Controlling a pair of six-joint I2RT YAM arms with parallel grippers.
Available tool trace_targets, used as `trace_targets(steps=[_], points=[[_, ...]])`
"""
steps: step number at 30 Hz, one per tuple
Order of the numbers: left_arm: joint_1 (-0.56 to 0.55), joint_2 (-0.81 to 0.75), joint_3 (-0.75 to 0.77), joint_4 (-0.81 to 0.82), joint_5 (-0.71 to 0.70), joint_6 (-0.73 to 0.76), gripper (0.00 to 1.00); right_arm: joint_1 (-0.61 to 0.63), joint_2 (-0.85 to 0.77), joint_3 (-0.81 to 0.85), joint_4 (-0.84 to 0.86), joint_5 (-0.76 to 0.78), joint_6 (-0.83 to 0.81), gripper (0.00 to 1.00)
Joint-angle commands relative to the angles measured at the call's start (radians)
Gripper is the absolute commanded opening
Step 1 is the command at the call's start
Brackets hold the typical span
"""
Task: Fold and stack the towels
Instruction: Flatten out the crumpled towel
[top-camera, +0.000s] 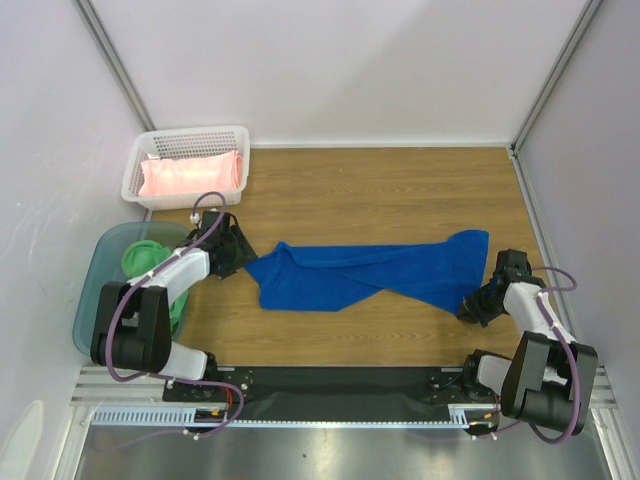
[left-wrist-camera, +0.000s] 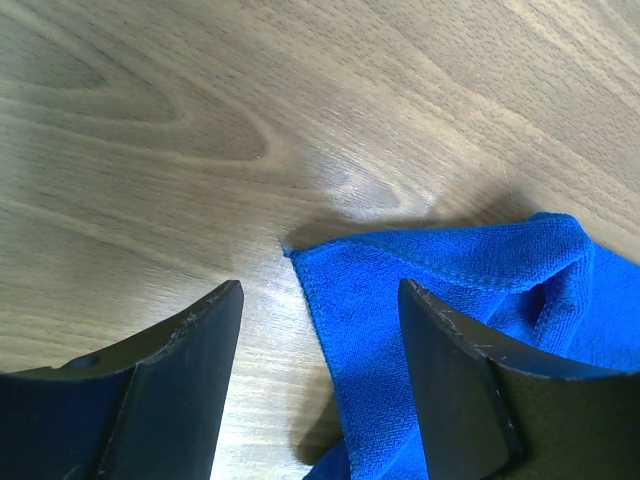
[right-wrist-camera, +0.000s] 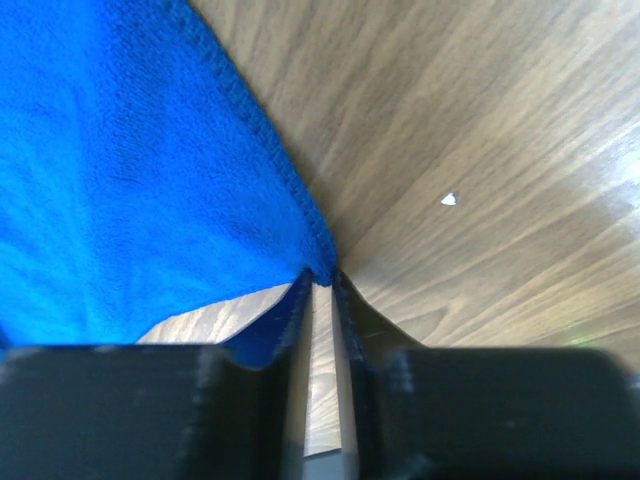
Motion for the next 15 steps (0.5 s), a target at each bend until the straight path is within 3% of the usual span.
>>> trace_targets(steps=[1,4,15], points=[[0.008,-0.002,-0.007,0.006,-0.024,-0.02,0.69,0.0,0.013,-0.003,0.035,0.01,0.003,0.09],[0.008,-0.002,-0.009,0.007,-0.025,-0.02,0.69,0.0,0.01,0.011,0.034,0.016,-0.001,0.0],[0.008,0.003,-0.013,0.004,-0.025,-0.024,0.65,0.003,-0.083,0.145,-0.043,0.046,0.005,0.0]])
